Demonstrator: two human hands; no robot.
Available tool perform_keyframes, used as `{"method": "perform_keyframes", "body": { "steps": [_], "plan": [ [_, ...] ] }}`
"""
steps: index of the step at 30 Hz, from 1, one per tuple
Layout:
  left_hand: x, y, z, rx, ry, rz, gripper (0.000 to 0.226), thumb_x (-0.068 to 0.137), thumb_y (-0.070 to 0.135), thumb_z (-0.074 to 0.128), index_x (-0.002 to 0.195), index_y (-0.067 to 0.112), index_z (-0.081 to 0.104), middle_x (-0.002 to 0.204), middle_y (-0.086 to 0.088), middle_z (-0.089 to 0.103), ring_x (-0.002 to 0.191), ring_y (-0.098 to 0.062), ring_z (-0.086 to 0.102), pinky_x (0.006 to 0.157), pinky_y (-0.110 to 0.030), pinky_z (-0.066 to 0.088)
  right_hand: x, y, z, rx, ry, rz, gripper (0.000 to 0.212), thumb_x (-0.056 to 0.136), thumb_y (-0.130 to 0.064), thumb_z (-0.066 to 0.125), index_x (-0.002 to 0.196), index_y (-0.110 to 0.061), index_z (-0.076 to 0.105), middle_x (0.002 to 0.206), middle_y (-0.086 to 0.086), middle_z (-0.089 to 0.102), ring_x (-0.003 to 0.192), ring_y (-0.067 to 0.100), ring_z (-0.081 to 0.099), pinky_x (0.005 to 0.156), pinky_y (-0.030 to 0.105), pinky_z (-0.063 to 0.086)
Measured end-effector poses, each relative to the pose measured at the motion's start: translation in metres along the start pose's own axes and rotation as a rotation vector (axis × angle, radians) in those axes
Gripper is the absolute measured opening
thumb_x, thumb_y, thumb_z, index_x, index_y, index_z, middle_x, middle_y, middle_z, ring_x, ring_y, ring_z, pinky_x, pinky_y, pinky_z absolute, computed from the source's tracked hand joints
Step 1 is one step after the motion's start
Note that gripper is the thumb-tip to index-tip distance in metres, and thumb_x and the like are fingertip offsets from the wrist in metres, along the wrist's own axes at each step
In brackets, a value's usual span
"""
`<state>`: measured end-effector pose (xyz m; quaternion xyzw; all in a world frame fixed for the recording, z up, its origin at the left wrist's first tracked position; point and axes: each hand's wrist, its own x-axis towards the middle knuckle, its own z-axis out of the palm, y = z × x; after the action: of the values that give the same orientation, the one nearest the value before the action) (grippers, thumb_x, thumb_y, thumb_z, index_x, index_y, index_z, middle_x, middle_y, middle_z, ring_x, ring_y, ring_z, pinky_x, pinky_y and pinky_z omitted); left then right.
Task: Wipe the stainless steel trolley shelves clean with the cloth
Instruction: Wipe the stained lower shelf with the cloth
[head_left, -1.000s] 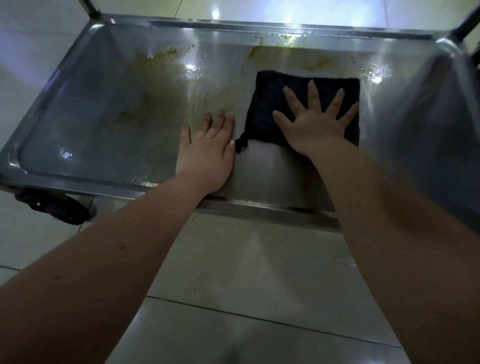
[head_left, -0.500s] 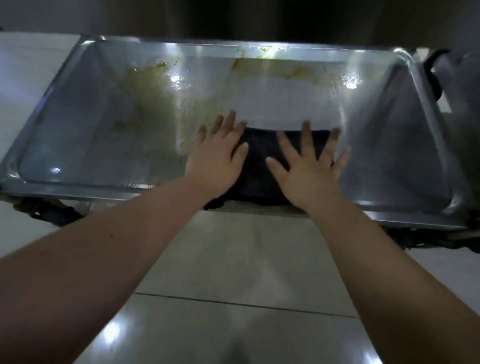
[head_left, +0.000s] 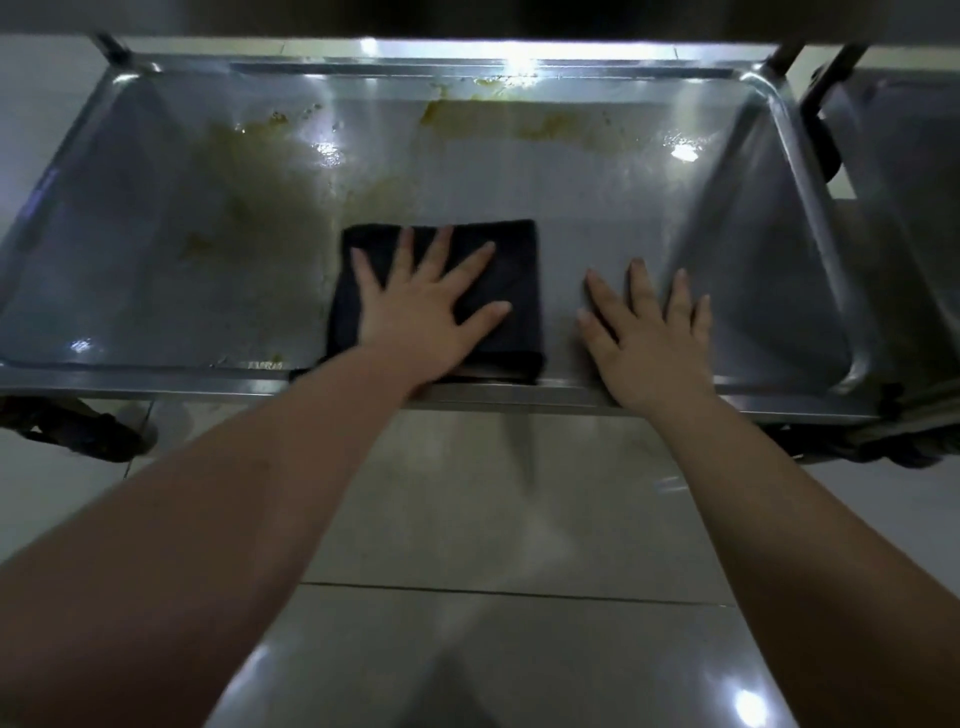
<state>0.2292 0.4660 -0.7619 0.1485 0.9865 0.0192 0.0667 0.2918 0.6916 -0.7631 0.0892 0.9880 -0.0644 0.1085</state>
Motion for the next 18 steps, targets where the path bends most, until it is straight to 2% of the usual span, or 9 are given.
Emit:
{"method": "perform_keyframes", "body": {
  "steps": [4, 7, 13, 18],
  "plan": [
    [-0.002, -0.063, -0.008, 0.013, -0.063, -0.035, 0.083, 0.07, 0.087, 0.002, 0.148, 0.057, -0.001, 0.165, 0.007, -0.005, 0.151, -0.03, -0.008, 0.111, -0.072, -0.006, 0.001, -0.004, 0.003, -0.052, -0.003, -0.005, 0.067, 0.09, -0.076, 0.012, 0.15, -0.053, -0.005, 0.164, -0.002, -0.015, 0.147, 0.039, -0.018, 0.116, 0.057, -0.013],
    [-0.009, -0.045, -0.007, 0.003, -0.107, -0.083, 0.084, 0.068, 0.091, 0.004, 0.145, 0.061, -0.009, 0.164, 0.008, -0.013, 0.149, -0.031, -0.015, 0.11, -0.072, -0.009, 0.001, -0.007, 0.003, -0.082, -0.018, 0.009, 0.067, 0.09, -0.076, 0.009, 0.15, -0.052, -0.008, 0.163, -0.001, -0.017, 0.146, 0.04, -0.019, 0.116, 0.059, -0.012],
    [-0.03, 0.027, 0.002, -0.02, -0.127, 0.012, 0.083, 0.073, 0.092, 0.015, 0.144, 0.06, -0.014, 0.161, 0.01, -0.022, 0.147, -0.03, -0.023, 0.108, -0.071, -0.015, -0.001, -0.003, 0.002, -0.078, -0.019, 0.013, 0.069, 0.088, -0.077, 0.008, 0.15, -0.052, -0.01, 0.163, -0.002, -0.016, 0.147, 0.038, -0.018, 0.117, 0.056, -0.011],
    [-0.032, -0.012, -0.004, -0.048, -0.133, 0.023, 0.083, 0.075, 0.09, 0.023, 0.146, 0.06, -0.008, 0.162, 0.013, -0.018, 0.148, -0.023, -0.021, 0.112, -0.066, -0.014, -0.002, 0.0, 0.001, -0.035, -0.022, 0.004, 0.069, 0.088, -0.077, 0.015, 0.15, -0.054, -0.004, 0.164, -0.005, -0.013, 0.148, 0.034, -0.017, 0.118, 0.052, -0.012]
  ]
}}
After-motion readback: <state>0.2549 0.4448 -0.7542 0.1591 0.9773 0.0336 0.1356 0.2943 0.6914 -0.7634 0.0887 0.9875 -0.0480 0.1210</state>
